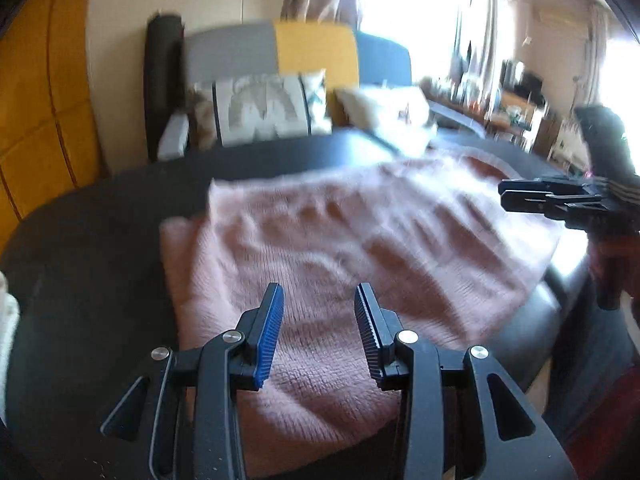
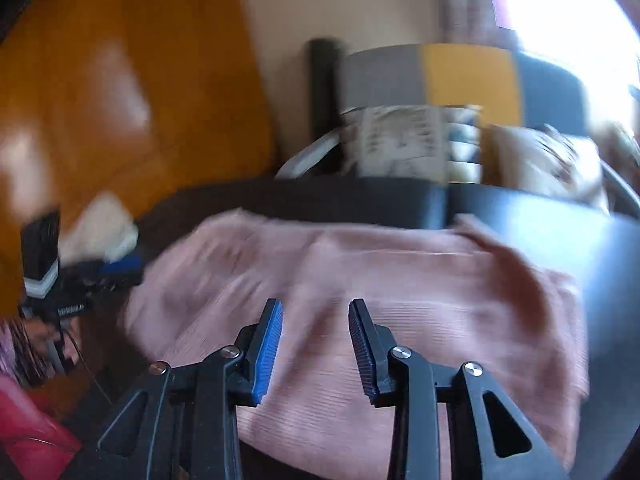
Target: Fold clothes
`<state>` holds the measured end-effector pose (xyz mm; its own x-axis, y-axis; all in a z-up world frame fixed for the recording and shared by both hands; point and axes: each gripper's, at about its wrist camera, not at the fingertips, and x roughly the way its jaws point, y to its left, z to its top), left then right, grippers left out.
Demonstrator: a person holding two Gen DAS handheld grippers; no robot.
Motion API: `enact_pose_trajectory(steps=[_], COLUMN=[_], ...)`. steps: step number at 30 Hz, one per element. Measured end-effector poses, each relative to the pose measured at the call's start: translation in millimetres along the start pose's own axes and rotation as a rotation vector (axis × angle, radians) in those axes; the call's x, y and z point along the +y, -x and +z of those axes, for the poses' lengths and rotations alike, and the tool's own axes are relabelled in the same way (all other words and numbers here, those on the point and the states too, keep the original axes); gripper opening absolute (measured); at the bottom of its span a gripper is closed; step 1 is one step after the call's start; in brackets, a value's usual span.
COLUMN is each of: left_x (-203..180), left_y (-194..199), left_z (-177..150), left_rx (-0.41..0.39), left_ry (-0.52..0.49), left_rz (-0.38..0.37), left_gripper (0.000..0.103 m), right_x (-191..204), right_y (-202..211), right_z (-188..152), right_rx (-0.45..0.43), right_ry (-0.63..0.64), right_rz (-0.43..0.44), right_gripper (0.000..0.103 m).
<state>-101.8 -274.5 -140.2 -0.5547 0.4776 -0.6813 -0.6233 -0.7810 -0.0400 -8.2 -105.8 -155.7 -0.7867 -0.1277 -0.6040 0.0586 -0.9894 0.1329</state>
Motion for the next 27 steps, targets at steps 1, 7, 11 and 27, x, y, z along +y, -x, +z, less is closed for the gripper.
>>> enact_pose_trajectory(steps=[1, 7, 11, 27], left_x=[-0.8, 33.3, 61.0, 36.3], left_y=[-10.3, -32.2, -25.8, 12.1], left_z=[-0.2, 8.3, 3.3, -61.2], left_rx=[0.029, 0.023, -0.020, -0.048], left_ry=[-0.006, 0.201, 0.364, 0.114], left_rz=[0.006, 0.100, -0.034, 0.049], left_gripper=[0.041, 0.041, 0.041, 0.042], right_x=[12.1, 4.8, 3.5, 92.2], right_y=[-14.6, -75.1, -68.0, -56.0], right_z=[-1.1, -23.0, -33.7, 19.8], right_rx=[0.028, 0.148, 0.087, 0.042], right_ry=[0.035, 0.012, 0.007, 0.079], right_rz=[-0.006, -0.133, -0.151, 0.300], right_gripper=[0.033, 0.029, 0.029, 0.033])
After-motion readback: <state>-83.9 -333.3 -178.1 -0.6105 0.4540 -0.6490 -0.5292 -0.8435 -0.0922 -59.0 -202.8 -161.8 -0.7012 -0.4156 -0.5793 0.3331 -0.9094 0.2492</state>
